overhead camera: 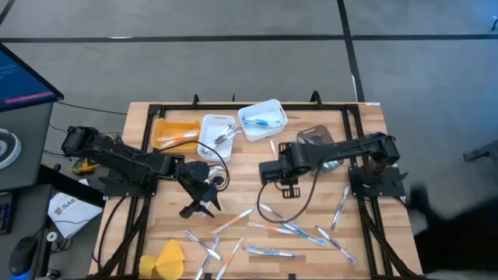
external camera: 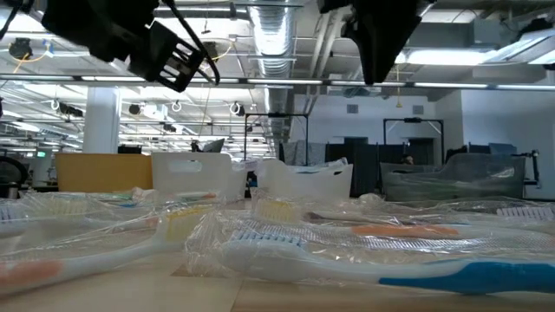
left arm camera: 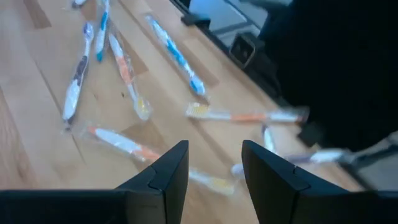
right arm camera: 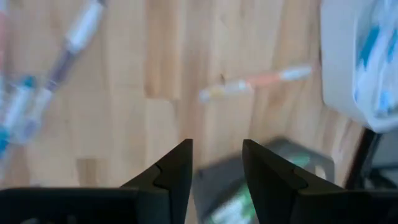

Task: Pick & Place Toothbrushes
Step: Put the orange toothbrush into the yellow bin

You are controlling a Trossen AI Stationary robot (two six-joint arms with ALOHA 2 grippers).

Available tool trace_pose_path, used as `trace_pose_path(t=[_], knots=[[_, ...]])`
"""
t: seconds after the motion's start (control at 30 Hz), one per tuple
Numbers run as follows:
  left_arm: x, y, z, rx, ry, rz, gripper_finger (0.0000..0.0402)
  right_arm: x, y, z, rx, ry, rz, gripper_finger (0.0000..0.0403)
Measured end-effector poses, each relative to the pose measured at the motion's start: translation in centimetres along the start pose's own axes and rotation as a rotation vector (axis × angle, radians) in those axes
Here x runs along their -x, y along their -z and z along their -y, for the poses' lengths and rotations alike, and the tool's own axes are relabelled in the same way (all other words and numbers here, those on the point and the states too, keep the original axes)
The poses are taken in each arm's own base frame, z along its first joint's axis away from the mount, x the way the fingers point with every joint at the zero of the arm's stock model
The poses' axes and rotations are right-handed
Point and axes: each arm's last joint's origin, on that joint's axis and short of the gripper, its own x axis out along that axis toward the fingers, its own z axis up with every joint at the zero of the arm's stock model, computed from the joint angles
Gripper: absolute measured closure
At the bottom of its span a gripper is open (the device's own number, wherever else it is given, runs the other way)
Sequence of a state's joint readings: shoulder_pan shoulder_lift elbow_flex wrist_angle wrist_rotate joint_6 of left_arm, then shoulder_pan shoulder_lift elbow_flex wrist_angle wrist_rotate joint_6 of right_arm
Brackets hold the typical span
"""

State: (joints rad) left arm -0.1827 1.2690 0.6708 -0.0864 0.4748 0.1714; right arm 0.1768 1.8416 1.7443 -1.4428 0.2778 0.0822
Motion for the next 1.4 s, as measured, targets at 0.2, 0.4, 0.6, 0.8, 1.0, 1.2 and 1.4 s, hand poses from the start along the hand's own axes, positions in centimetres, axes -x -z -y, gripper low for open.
trace_pose_path(t=[0.2,0.4,0.6,0.8,1.0,1.2,1.4], knots=[[-0.3,2.0,-0.2,-0.197,-0.073,-0.076,0.0259,0.5,-0.4,-2.1,0.045,-0.009,0.07,0.0271],[0.2,4.8,-1.8,-0.212,-0.343,-0.235,0.0259,1.1,-1.0,-3.8,0.074,-0.023,0.168,0.0274],[0.2,4.8,-1.8,-0.214,-0.331,-0.228,0.0259,1.4,-1.2,-4.7,0.091,-0.03,0.205,0.0273],[-0.4,5.1,-1.5,-0.239,-0.306,-0.252,0.026,1.4,-1.5,-4.9,0.087,-0.036,0.235,0.0275],[-1.7,5.9,-1.9,-0.224,-0.277,-0.296,0.026,1.4,-1.7,-5.0,0.079,-0.039,0.262,0.0274],[-2.4,6.7,-2.7,-0.19,-0.227,-0.304,0.0261,1.5,-1.8,-5.0,0.076,-0.041,0.272,0.0275],[-2.7,7.7,-3.6,-0.135,-0.18,-0.316,0.0271,1.5,-1.9,-5.0,0.075,-0.042,0.274,0.0274]])
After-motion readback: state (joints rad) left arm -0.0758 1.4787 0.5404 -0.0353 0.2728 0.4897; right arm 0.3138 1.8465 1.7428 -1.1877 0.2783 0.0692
